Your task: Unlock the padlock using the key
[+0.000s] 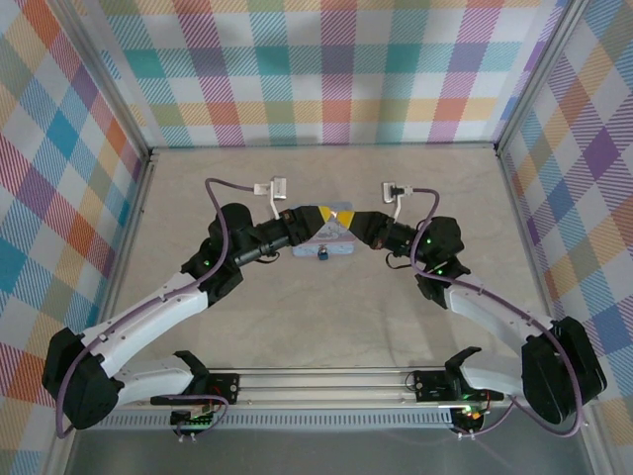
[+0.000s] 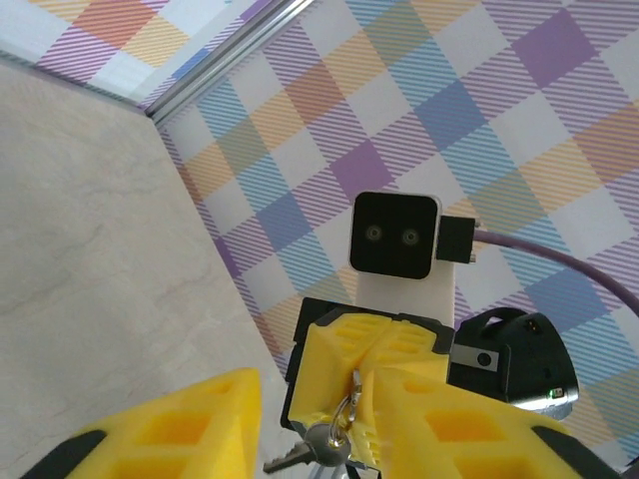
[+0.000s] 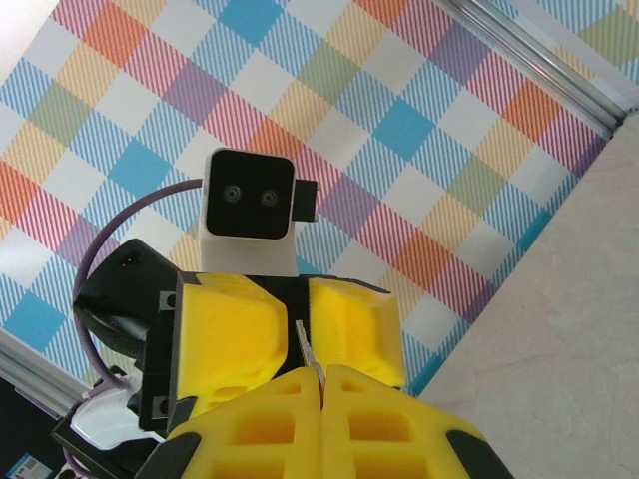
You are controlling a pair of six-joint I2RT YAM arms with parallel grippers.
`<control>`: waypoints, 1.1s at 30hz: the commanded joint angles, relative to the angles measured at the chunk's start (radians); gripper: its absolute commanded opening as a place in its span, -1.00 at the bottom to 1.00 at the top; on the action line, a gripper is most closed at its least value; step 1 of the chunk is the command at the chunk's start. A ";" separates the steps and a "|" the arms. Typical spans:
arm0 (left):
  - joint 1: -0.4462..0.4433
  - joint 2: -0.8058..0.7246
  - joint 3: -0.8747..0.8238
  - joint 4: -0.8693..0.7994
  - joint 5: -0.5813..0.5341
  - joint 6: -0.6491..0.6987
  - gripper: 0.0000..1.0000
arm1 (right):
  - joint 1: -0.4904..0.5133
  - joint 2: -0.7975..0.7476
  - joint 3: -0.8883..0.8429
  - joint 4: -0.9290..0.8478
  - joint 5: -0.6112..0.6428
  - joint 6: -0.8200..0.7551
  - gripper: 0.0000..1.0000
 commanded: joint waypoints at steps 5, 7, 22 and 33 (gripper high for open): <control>-0.002 -0.010 0.013 0.003 0.002 0.016 -0.11 | -0.002 -0.031 0.009 -0.018 -0.017 -0.047 -1.00; -0.002 -0.006 0.019 0.009 0.006 0.016 -0.09 | -0.001 -0.027 0.008 -0.014 -0.023 -0.044 -1.00; -0.002 0.035 0.052 0.048 0.035 -0.006 -0.54 | 0.002 -0.055 0.003 -0.115 -0.040 -0.108 -1.00; -0.004 0.040 0.053 0.041 0.045 -0.005 -1.00 | 0.004 -0.046 0.008 -0.127 -0.037 -0.118 -1.00</control>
